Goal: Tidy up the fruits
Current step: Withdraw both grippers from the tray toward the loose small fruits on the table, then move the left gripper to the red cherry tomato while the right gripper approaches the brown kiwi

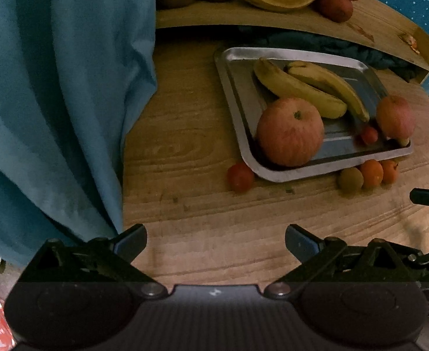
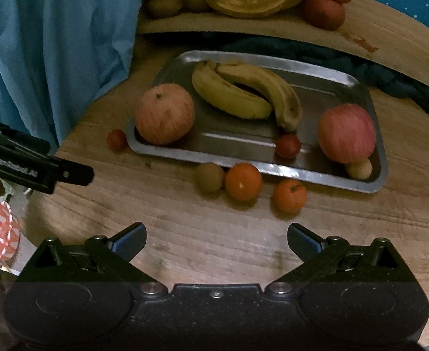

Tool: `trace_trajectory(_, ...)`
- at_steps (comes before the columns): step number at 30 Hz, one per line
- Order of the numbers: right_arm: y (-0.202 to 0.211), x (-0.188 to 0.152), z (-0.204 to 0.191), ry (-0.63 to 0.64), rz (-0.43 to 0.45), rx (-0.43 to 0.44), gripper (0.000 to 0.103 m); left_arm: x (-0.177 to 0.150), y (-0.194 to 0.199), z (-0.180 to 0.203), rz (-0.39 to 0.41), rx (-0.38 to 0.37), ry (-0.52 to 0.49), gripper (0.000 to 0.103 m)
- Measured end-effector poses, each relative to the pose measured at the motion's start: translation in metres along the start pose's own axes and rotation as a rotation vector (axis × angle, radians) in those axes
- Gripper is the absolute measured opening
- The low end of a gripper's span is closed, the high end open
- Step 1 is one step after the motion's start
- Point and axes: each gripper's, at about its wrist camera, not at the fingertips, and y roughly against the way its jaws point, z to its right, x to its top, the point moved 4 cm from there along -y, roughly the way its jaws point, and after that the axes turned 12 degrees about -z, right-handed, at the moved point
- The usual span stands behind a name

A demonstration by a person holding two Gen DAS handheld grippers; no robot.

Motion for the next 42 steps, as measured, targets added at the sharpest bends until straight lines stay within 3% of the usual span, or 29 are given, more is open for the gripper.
trace_trajectory(5, -0.001, 0.009, 0.001, -0.029, 0.038, 0.063, 0.096, 0.008, -0.003, 0.002, 0.005, 0.003, -0.019, 0.103)
trace_trajectory(14, -0.017, 0.018, -0.004, -0.034, 0.025, 0.121, 0.084, 0.018, -0.011, 0.007, 0.011, -0.007, -0.059, 0.102)
trace_trajectory(25, -0.024, 0.020, -0.004, -0.060, 0.002, 0.156, 0.081, 0.030, -0.017, 0.011, 0.015, -0.030, -0.117, 0.092)
trace_trajectory(28, -0.025, 0.022, -0.004, -0.062, -0.003, 0.158, 0.080, 0.034, -0.018, 0.013, 0.018, -0.034, -0.129, 0.088)
trace_trajectory(38, -0.026, 0.021, 0.000, -0.076, 0.012, 0.176, 0.069, 0.039, -0.025, 0.013, 0.012, -0.055, -0.121, 0.049)
trace_trajectory(42, -0.024, 0.021, -0.003, -0.058, -0.001, 0.198, 0.066, 0.039, -0.026, 0.013, 0.022, -0.058, -0.124, 0.045)
